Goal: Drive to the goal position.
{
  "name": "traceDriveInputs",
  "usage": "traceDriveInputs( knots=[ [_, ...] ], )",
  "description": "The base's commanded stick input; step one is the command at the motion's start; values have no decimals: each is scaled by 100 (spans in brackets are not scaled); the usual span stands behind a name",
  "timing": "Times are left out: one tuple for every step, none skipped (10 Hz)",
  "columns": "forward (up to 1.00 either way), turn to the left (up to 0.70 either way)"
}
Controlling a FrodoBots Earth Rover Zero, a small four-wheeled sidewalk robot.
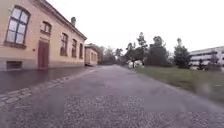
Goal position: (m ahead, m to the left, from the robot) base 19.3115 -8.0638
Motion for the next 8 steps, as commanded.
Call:
traceDriveInputs(
  knots=[
    [100,0],
    [100,0],
    [100,0],
    [100,0],
    [100,0],
    [100,0],
    [100,0],
    [100,0]
  ],
)
